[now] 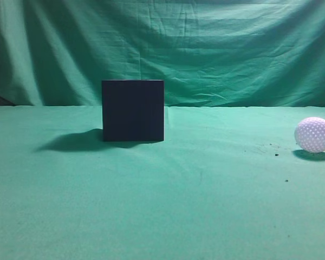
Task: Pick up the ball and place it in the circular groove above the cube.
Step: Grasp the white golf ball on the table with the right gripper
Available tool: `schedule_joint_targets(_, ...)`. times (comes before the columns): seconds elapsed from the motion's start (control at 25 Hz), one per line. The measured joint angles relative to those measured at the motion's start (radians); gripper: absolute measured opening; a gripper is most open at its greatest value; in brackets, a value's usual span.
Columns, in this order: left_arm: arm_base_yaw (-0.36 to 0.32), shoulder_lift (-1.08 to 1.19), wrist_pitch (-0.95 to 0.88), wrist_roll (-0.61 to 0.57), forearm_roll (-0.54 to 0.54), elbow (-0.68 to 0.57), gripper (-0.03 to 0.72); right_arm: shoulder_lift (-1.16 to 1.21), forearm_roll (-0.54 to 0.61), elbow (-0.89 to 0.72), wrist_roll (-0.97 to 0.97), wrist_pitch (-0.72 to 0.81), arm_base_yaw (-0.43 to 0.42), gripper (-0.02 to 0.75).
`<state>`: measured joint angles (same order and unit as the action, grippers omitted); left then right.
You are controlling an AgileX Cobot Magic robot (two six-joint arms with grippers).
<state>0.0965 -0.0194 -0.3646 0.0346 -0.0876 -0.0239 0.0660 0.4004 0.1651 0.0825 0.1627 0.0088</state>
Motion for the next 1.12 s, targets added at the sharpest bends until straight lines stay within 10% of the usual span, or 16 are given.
schedule_joint_targets(0.68,0.000,0.000,0.000,0.000,0.000,0.000,0.000,0.682,-0.026,0.388,0.265,0.615,0.089,0.000)
schedule_joint_targets(1.12,0.000,0.000,0.000,0.000,0.000,0.000,0.000,1.091,-0.263,0.555,0.091,0.662,0.386,0.000)
